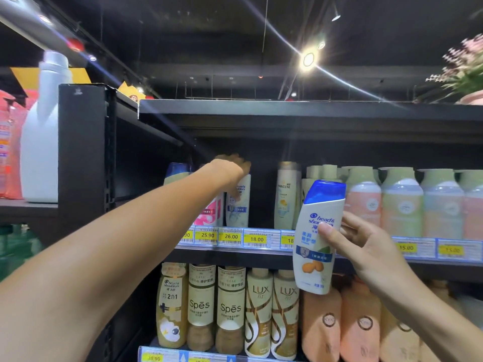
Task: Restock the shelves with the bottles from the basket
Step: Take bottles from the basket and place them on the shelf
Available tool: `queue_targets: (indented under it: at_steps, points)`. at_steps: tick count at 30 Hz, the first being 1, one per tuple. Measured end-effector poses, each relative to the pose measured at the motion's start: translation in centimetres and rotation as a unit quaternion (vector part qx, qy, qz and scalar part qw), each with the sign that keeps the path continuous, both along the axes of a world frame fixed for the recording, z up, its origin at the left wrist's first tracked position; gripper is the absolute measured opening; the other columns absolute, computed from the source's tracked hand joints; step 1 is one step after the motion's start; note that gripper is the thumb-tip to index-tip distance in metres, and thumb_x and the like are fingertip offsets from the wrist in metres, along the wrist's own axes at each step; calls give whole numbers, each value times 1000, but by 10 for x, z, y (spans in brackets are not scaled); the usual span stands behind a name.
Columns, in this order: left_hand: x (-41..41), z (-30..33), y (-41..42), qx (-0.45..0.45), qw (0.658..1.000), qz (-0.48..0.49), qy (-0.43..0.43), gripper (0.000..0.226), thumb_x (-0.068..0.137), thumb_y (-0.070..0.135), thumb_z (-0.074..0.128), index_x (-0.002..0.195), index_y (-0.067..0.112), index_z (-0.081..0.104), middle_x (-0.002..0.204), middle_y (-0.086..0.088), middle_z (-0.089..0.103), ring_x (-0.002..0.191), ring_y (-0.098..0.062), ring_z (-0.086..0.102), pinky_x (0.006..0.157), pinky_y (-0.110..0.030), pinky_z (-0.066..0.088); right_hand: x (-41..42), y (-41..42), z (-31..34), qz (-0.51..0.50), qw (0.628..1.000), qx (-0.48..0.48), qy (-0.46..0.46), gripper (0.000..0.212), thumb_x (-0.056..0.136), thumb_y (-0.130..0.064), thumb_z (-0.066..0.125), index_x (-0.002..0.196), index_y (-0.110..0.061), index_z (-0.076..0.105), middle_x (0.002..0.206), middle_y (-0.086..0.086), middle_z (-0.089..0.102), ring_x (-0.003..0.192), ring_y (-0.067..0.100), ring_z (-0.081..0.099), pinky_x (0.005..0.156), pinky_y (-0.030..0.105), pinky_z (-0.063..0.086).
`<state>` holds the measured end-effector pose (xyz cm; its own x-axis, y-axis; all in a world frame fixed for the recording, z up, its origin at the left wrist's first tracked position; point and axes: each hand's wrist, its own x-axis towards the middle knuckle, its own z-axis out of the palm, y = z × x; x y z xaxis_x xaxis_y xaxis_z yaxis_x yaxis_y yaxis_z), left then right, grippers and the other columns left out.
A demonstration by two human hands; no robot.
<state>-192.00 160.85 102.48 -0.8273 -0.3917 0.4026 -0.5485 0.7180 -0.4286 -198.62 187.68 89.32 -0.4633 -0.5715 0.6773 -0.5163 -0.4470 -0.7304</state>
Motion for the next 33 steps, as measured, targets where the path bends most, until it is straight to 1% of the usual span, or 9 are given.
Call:
queue_targets:
  at_steps: [7,10,12,14,17,20,25,29,33]
  points:
    - [-10,-2,3,-34,999,32,-8,84,84,35,80,150,11,34,149,-13,45,134,-31,47,108,-42,44,-2,-1,-1,0,1000,-7,8,31,85,-20,62,115,-18,67,103,-8,78,97,4,73,72,13,55]
    - [-4,-1,2,-37,999,25,-3,86,86,42,76,153,11,31,151,-12,43,137,-31,44,110,-42,41,-2,-2,5,-2,1000,-12,25,32,86,-22,62,117,-16,67,107,-7,78,102,7,72,76,15,56]
    - [7,-2,2,-52,999,4,15,92,89,51,70,157,12,23,159,-11,34,146,-30,34,115,-43,35,-2,-5,11,-9,999,-20,39,33,87,-21,62,119,-13,67,110,-6,77,105,8,71,79,15,55]
    - [22,-8,5,-72,993,-57,72,86,92,55,62,158,15,25,161,-8,33,148,-28,32,116,-42,34,-2,-8,18,-24,998,-29,51,33,89,-22,63,120,-12,67,113,-5,76,107,8,70,83,17,55]
    - [47,-29,8,-80,945,-220,230,48,98,42,57,139,18,54,137,-4,60,126,-25,54,99,-39,47,-3,-15,29,-46,996,-39,66,31,92,-27,64,121,-18,68,116,-8,75,109,8,69,91,25,55]
    - [73,-63,4,-28,865,-341,367,30,96,28,58,123,17,65,122,3,66,116,-17,56,94,-31,49,-4,-25,34,-63,994,-54,69,33,92,-31,66,123,-19,68,118,-8,74,111,10,69,91,28,55]
    - [117,-129,-15,-14,831,-331,448,25,95,19,60,118,11,69,118,-1,66,113,-19,60,100,-31,48,-1,-45,45,-60,993,-91,40,31,93,-16,69,124,-11,68,113,-5,76,99,8,73,77,18,56]
    - [129,-179,-42,-37,843,-282,456,23,95,18,63,114,9,72,114,-2,69,108,-24,62,99,-36,47,-5,-60,54,-75,992,-102,28,31,92,-19,70,123,-14,70,112,-7,76,100,5,71,79,19,56]
    - [123,-203,-53,-15,839,-268,473,32,96,20,58,125,11,68,122,-1,65,117,-23,57,109,-26,37,-14,-81,60,-88,992,-81,32,30,89,-21,74,119,-18,72,106,-7,77,100,8,72,80,22,57]
